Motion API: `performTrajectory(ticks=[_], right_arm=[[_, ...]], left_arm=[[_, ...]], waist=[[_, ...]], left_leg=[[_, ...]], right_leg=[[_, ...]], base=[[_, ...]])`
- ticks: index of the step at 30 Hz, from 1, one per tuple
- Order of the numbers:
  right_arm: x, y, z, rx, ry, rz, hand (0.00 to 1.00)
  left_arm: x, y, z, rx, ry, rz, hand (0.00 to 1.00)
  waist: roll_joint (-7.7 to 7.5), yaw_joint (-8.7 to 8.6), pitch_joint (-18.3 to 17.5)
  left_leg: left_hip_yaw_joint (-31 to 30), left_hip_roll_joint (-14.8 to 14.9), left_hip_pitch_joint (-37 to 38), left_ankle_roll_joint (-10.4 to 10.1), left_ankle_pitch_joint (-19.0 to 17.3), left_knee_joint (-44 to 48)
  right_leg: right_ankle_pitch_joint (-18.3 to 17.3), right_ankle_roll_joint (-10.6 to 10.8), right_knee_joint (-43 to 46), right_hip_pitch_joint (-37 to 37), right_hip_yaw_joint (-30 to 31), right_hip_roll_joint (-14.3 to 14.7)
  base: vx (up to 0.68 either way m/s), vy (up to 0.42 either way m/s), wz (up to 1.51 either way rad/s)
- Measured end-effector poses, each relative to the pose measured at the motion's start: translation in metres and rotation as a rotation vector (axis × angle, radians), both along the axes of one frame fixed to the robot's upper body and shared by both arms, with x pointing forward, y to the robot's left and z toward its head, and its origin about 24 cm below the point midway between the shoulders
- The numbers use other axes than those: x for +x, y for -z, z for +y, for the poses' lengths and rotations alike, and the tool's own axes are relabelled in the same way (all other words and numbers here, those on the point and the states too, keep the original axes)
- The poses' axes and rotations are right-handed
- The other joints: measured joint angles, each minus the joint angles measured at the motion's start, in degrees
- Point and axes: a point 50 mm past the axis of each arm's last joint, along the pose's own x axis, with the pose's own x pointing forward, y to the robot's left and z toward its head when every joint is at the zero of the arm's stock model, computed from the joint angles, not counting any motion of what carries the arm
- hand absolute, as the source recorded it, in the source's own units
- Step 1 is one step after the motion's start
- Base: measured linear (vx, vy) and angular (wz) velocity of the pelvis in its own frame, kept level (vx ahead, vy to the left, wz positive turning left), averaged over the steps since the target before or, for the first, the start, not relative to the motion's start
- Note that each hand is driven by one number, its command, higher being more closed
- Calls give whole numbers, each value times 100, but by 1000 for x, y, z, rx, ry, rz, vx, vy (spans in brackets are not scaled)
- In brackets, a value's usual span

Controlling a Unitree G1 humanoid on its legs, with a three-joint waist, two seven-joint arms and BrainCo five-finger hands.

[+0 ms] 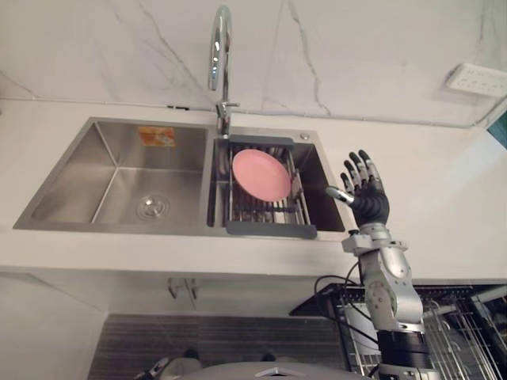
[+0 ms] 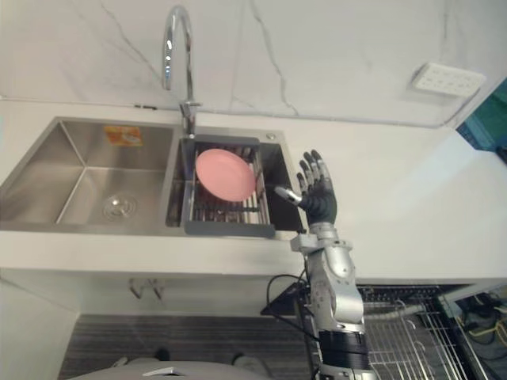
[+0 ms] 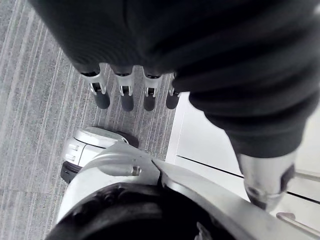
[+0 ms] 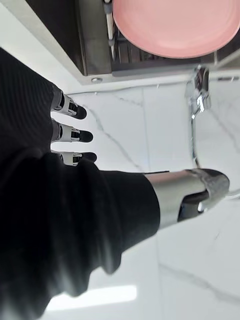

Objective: Walk over to the sink, pick up the cup, carry it to the dishwasher, place the cup inside the dishwasher, then close the dishwasher door

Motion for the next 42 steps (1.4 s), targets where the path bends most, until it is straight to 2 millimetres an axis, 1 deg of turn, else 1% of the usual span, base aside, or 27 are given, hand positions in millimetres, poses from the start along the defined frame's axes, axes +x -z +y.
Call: performTrajectory(ticks=[1, 3, 5, 7, 8, 10, 12, 13, 14, 15, 17, 20, 24, 26, 33, 39, 42], right_arm=[[1, 0, 1, -22, 1, 2, 0], [12, 0, 5, -137, 12, 23, 0], [23, 2, 8, -213, 31, 53, 0], [30, 7, 11, -289, 39, 90, 0], [33, 8, 12, -317, 41, 103, 0], [45, 14, 20, -408, 35, 149, 0], [52, 17, 24, -470, 37, 179, 0], [57, 20, 26, -506, 37, 204, 0], [58, 22, 27, -519, 36, 217, 0], [60, 25, 28, -555, 37, 237, 0], [65, 30, 34, -613, 24, 266, 0], [70, 41, 36, -693, 17, 335, 0], [74, 50, 31, -747, 52, 400, 0], [77, 45, 30, -760, 81, 393, 0], [82, 41, 24, -781, 217, 380, 0], [80, 36, 18, -708, 320, 320, 0], [75, 40, 13, -693, 336, 308, 0]], left_arm=[[0, 0, 0, -2, -6, -2, 0], [0, 0, 0, -8, -20, -2, 0], [0, 0, 0, -17, -32, 5, 0], [-1, 0, 0, -22, -36, 13, 0], [-1, 0, 0, -25, -41, 16, 0], [-4, 1, 0, -36, -52, 37, 0], [-5, 1, -1, -53, -74, 50, 0], [-7, 2, -2, -60, -85, 60, 0], [-8, 2, -2, -64, -88, 64, 0], [-8, 2, -3, -72, -95, 66, 0], [-9, 2, -4, -79, -99, 69, 0], [-8, 3, -5, -86, -110, 64, 0], [-5, 2, -6, -90, -130, 49, 0], [-5, 2, -6, -93, -130, 50, 0], [-2, 1, -6, -101, -141, 31, 0], [-2, 1, -7, -110, -136, 23, 0], [-2, 1, -6, -102, -118, 27, 0]], waist=[[0, -4, 0], [-2, 26, -4], [-2, 35, -5], [-4, 59, -6], [-5, 93, -8], [-11, 202, -11], [-10, 231, -10], [-9, 255, -8], [-8, 284, -8], [-9, 364, -8], [-8, 372, 1], [31, 465, 29], [57, 482, 142], [71, 462, 168], [66, 483, 197], [67, 445, 245], [59, 439, 251]], left_leg=[[-32, -13, 1, 9, 5, -3], [-32, -56, -5, 41, 33, -18], [-32, -82, 6, 24, 78, -88], [-18, -96, 11, 69, 136, -178], [-11, -99, 14, 68, 164, -209], [-41, -131, 12, 71, 241, -282], [-73, -144, 13, 96, 306, -359], [-81, -159, 10, 78, 344, -359], [-94, -168, 18, 74, 351, -359], [-127, -183, 12, 84, 358, -361], [-225, -203, -24, 86, 380, -364], [-295, -221, -30, 89, 396, -368], [-405, -234, -36, 116, 446, -370], [-472, -240, -63, 114, 465, -371], [-490, -234, -56, 97, 488, -374], [-188, -200, 32, 77, 422, -375], [-68, -193, 98, 83, 374, -374]], right_leg=[[-4, 7, -10, 31, -25, -20], [-9, 29, -12, 77, -132, -76], [7, 59, -65, 162, -224, -129], [23, 86, -134, 248, -364, -174], [25, 89, -138, 249, -384, -184], [37, 104, -158, 260, -451, -213], [38, 106, -192, 324, -582, -241], [38, 106, -223, 385, -663, -258], [38, 106, -243, 414, -682, -263], [38, 106, -268, 433, -711, -270], [37, 104, -302, 469, -813, -279], [29, 95, -347, 530, -899, -283], [4, 85, -373, 604, -1028, -287], [2, 89, -383, 619, -1107, -287], [16, 109, -393, 646, -1122, -275], [23, 84, -439, 642, -913, -269], [30, 93, -449, 642, -787, -269]], base=[[-9, 26, 29], [-17, 24, 26], [-22, 19, 29], [-20, 16, 37], [-21, 14, 28], [-20, 10, 16], [-18, -2, 33], [-12, -3, 35], [-9, -1, 24], [-10, -6, 20], [-12, -10, 22], [-9, -14, 13], [-17, -18, 17], [-9, -21, 16], [-7, -9, 3], [-32, 2, -17], [-7, 2, -19]])
